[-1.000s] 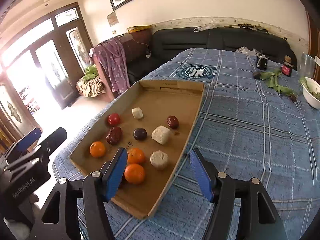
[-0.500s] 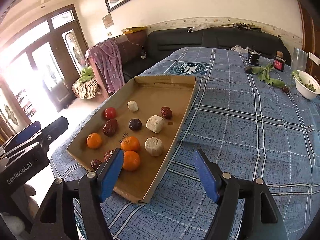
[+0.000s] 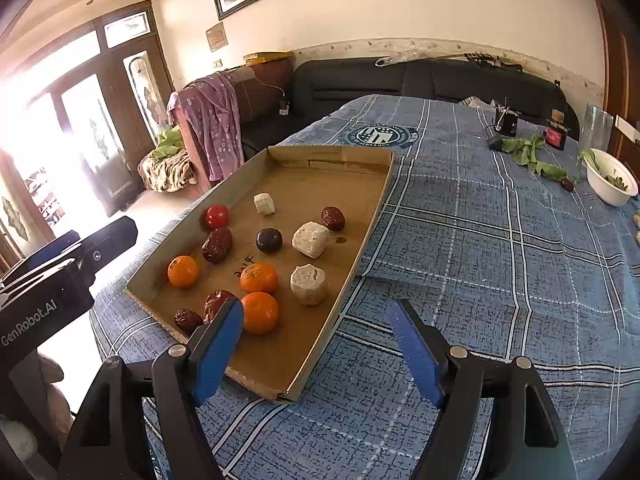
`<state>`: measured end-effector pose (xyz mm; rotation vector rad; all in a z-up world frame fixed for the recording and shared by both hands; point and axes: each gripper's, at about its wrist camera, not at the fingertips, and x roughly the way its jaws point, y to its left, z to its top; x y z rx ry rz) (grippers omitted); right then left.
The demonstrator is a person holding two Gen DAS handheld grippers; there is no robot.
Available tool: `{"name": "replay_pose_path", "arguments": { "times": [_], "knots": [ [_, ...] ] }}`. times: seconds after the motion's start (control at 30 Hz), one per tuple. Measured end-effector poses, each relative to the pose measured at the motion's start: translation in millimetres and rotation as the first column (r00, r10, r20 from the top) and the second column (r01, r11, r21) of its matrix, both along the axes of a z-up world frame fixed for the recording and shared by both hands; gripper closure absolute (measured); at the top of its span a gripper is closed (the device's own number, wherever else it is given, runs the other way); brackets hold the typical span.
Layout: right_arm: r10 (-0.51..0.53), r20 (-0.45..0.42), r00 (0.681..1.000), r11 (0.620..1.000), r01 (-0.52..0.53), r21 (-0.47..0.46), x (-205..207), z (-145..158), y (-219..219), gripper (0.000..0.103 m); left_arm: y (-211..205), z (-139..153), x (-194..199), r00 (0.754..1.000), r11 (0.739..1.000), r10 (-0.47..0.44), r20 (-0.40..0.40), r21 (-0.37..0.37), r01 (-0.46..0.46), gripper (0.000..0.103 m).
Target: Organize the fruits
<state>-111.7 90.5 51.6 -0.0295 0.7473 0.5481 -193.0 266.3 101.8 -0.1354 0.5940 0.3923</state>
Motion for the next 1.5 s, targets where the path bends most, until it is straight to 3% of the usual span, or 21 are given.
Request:
{"name": "replay_pose_path", "arguments": {
  "times": [1.5],
  "knots": [
    [-0.040, 0.003, 0.999, 0.999, 0.040, -0.019, -5, -12, -9, 0.014, -8, 6, -6, 0.998, 1.000, 0.000, 0.070, 0.004, 0.000, 0.011]
  ]
}}
